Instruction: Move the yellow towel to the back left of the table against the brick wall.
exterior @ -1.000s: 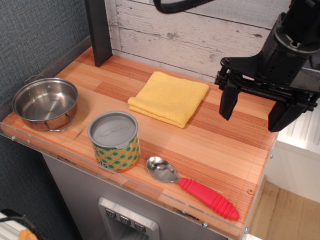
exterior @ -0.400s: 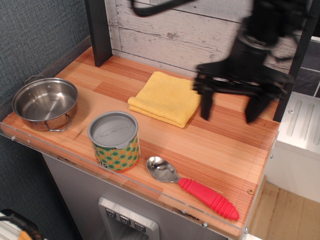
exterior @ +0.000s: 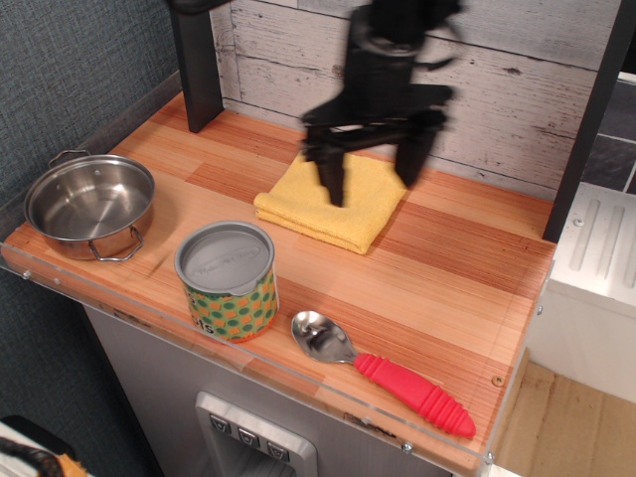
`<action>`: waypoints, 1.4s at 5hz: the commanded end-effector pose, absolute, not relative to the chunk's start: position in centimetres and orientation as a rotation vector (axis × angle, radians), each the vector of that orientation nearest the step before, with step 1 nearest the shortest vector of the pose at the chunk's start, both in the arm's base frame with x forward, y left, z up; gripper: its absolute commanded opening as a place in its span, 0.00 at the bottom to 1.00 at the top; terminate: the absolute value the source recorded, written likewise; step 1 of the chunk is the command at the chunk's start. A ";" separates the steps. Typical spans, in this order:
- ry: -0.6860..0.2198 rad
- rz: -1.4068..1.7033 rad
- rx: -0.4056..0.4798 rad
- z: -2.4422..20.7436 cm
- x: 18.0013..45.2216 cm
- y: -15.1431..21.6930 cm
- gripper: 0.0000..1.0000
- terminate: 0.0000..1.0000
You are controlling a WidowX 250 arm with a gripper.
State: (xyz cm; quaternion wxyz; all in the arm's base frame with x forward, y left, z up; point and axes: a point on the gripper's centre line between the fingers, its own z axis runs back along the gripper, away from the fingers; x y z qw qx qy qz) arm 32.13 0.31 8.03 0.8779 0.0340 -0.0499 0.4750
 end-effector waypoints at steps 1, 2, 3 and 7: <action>-0.129 1.201 0.055 7.2 33.5 3.9 0.00 0.00; -0.122 1.230 0.043 6.3 34.5 4.3 0.00 0.00; -0.137 1.277 0.076 5.6 35.6 4.3 0.00 0.00; -0.138 1.319 0.072 2.5 36.1 5.3 0.00 0.00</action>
